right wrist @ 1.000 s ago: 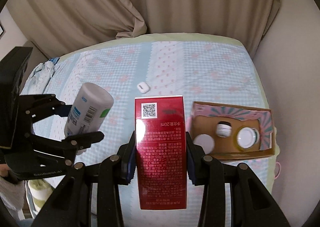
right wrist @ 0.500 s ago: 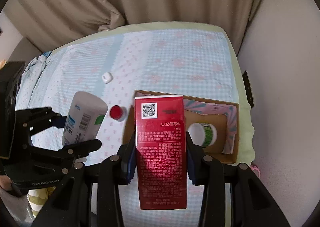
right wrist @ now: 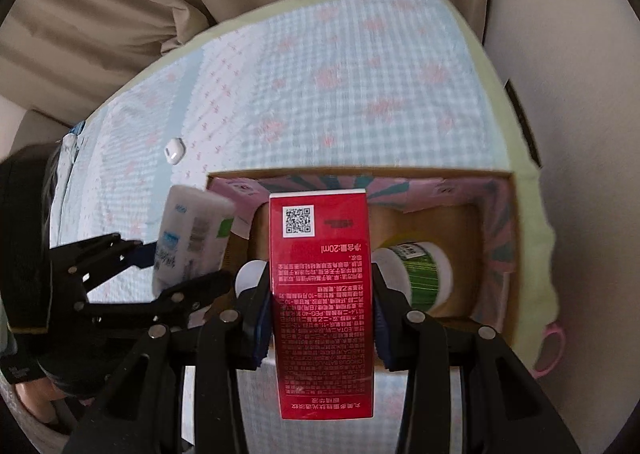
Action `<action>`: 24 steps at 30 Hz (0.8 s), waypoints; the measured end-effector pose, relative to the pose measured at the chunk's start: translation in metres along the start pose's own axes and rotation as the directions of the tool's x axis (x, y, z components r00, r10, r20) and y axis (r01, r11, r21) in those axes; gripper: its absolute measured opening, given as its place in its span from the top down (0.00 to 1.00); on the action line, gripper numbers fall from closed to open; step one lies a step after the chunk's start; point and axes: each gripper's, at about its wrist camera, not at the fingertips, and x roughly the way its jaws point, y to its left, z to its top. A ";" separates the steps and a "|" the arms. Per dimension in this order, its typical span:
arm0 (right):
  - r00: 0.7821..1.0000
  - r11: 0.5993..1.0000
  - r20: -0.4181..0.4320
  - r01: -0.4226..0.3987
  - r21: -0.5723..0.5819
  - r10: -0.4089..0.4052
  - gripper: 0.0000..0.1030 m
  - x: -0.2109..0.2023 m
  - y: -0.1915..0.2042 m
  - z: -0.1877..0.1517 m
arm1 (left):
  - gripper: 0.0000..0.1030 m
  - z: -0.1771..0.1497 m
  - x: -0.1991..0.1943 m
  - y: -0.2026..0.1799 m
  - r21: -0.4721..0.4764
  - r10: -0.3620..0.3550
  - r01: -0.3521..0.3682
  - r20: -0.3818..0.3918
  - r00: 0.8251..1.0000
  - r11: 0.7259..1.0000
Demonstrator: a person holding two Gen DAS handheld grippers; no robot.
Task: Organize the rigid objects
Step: 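Carry the pill bottle with the left tool while the right tool carries the red box to the cardboard box, then release the pill bottle into the box with the left tool while the right tool releases the red box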
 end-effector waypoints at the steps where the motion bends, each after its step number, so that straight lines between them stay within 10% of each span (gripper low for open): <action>1: 1.000 1.000 -0.001 -0.004 0.004 0.004 0.63 0.009 -0.002 -0.001 | 0.55 0.004 0.008 0.001 0.003 0.011 -0.011 -0.007 1.000 1.000; 16: 0.994 0.998 0.102 -0.018 -0.068 0.025 0.62 0.048 -0.005 -0.032 | 0.53 0.023 0.060 0.016 0.039 0.026 -0.024 -0.059 0.998 0.999; 18: 0.994 0.998 0.104 -0.010 -0.064 0.017 0.62 0.050 -0.004 -0.032 | 0.05 0.024 0.052 0.013 0.060 0.041 -0.040 -0.026 0.999 0.997; 20: 0.994 0.998 0.110 0.000 -0.069 0.008 0.48 0.050 -0.002 -0.035 | 0.00 0.026 0.041 0.010 0.081 0.055 -0.056 0.006 0.998 0.995; 22: 0.991 0.995 0.135 -0.001 -0.099 0.015 0.00 0.045 0.003 -0.040 | 0.00 0.030 0.030 0.012 0.090 0.068 -0.070 0.033 0.997 0.993; 24: 0.989 0.990 0.145 -0.007 -0.137 0.028 0.00 0.040 0.006 -0.046 | 0.00 0.029 0.021 0.017 0.082 0.081 -0.085 0.051 0.995 0.993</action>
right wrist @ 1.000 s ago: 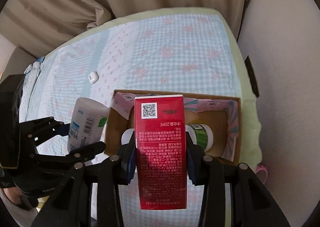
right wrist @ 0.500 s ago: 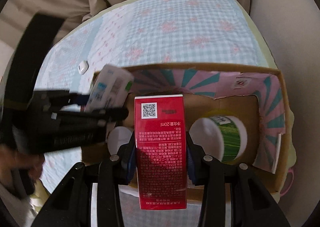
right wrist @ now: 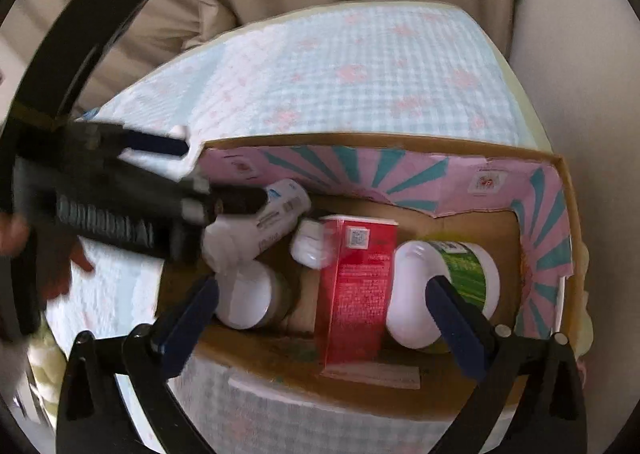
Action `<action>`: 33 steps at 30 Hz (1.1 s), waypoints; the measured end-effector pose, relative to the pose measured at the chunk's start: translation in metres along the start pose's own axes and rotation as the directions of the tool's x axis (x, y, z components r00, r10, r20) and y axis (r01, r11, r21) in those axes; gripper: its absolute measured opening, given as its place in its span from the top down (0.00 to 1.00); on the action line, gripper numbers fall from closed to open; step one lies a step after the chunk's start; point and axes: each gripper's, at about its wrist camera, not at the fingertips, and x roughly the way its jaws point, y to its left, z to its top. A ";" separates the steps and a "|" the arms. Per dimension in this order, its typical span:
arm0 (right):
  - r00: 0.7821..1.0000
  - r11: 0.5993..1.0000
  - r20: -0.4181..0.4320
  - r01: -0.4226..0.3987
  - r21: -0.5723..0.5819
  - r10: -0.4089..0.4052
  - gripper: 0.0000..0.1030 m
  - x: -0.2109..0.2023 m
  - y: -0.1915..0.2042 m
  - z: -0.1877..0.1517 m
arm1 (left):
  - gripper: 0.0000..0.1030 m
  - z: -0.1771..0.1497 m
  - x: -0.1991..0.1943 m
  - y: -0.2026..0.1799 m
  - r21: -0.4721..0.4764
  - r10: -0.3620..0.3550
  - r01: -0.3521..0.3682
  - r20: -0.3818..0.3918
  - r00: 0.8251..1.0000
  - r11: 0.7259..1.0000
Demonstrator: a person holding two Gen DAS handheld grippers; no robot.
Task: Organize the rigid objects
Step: 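Release the pill bottle into the box with the left tool while the right tool releases the red box, then move both tools back over the white earbud case and red lid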
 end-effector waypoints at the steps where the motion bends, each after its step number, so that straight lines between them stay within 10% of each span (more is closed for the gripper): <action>1: 1.000 1.000 -0.008 -0.001 -0.017 0.001 0.00 0.000 0.002 -0.003 | 0.00 -0.001 -0.003 0.003 -0.009 -0.004 0.004 0.002 1.000 1.000; 33: 0.990 0.993 0.104 0.104 -0.054 -0.098 0.00 -0.102 0.061 0.007 | 0.00 -0.085 -0.140 0.027 -0.084 -0.017 0.030 0.147 0.989 0.996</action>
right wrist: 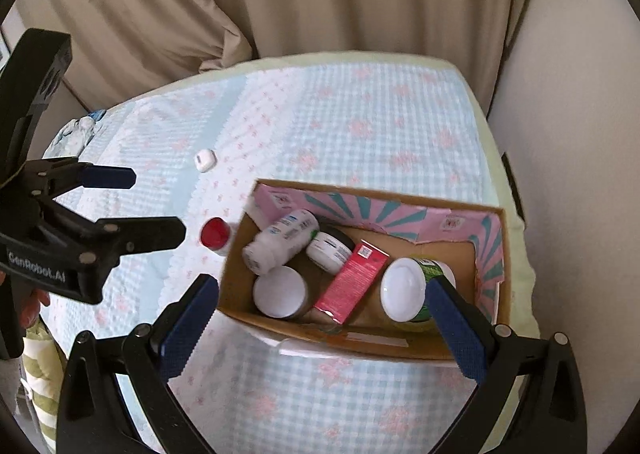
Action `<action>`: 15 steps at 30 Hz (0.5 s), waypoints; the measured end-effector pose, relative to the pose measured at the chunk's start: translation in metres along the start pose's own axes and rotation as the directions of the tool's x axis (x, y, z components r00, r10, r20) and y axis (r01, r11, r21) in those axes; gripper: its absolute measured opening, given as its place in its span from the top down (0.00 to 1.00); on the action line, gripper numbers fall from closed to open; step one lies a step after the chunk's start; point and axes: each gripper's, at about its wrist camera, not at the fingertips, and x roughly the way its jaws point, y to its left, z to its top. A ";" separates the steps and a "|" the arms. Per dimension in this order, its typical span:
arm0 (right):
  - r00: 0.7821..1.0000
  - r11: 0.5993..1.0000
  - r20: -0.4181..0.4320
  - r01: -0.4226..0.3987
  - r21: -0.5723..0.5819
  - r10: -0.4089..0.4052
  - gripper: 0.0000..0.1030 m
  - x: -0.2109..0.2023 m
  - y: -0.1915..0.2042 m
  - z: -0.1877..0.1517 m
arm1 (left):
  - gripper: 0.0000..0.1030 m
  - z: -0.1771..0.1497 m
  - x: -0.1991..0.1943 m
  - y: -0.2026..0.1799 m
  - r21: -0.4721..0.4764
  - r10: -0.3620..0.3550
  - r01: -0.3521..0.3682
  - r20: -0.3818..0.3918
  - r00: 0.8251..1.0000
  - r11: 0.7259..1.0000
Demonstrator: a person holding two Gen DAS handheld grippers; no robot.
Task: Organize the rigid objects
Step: 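Move both tools back over the white earbud case and red lid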
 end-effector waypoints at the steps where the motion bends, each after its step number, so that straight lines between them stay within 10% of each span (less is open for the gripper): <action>1: 1.000 1.000 0.012 0.011 -0.007 -0.011 0.00 -0.008 0.008 0.000 | 0.00 -0.006 -0.009 0.004 -0.005 -0.003 0.003 0.011 1.000 1.000; 15: 0.984 0.990 0.110 0.142 0.009 -0.143 0.00 -0.081 0.136 -0.025 | 0.00 -0.092 -0.126 0.112 -0.038 0.023 -0.016 0.182 0.983 0.999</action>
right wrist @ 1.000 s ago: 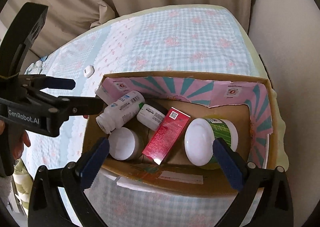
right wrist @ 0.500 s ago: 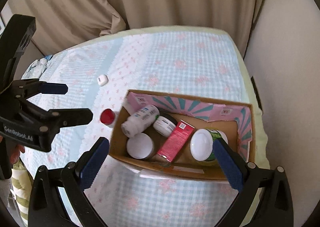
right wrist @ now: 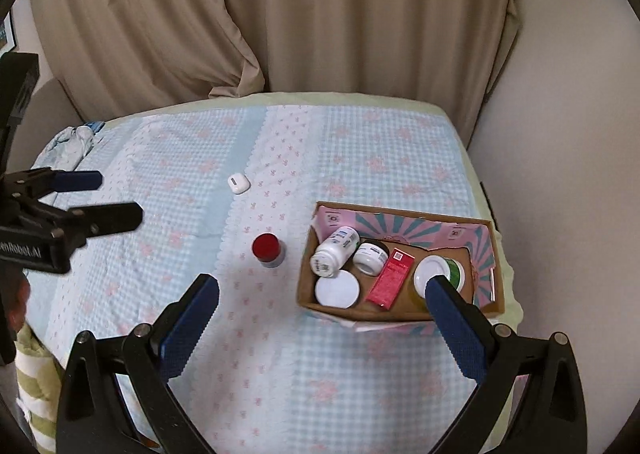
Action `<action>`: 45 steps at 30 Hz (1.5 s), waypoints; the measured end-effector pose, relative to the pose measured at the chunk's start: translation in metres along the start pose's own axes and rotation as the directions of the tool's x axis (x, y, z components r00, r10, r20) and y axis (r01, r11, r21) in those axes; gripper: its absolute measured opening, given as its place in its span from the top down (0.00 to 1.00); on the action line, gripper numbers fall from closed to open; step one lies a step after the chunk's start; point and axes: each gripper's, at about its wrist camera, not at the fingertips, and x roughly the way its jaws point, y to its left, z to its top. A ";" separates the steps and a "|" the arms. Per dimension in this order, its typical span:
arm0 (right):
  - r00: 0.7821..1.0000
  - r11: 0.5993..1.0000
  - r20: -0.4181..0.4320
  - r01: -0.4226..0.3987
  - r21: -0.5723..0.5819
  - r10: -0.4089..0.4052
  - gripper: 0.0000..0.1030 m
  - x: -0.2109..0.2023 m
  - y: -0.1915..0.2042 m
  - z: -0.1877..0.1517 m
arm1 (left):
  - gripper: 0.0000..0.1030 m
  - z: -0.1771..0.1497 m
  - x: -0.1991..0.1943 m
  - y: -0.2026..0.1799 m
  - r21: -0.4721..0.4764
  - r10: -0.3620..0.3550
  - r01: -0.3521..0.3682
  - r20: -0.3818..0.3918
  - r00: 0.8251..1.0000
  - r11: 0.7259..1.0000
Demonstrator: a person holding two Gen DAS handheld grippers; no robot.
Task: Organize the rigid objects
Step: 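Move both tools back over the white earbud case and red lid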
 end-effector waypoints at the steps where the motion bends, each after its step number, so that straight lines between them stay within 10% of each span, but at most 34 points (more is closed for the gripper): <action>1: 1.000 1.000 -0.002 0.015 0.010 -0.015 0.00 -0.004 0.013 -0.002 | 0.00 -0.005 -0.006 0.010 0.001 0.002 -0.002 0.004 1.000 1.000; 22: 0.986 0.944 -0.065 0.167 0.283 -0.155 0.00 0.029 0.163 -0.009 | 0.00 -0.012 0.004 0.195 0.149 -0.079 0.080 -0.015 0.997 0.986; 45: 0.947 0.841 -0.133 0.322 0.435 -0.294 0.00 0.227 0.156 -0.038 | 0.00 0.045 0.299 0.198 0.351 -0.152 0.161 -0.054 0.987 0.923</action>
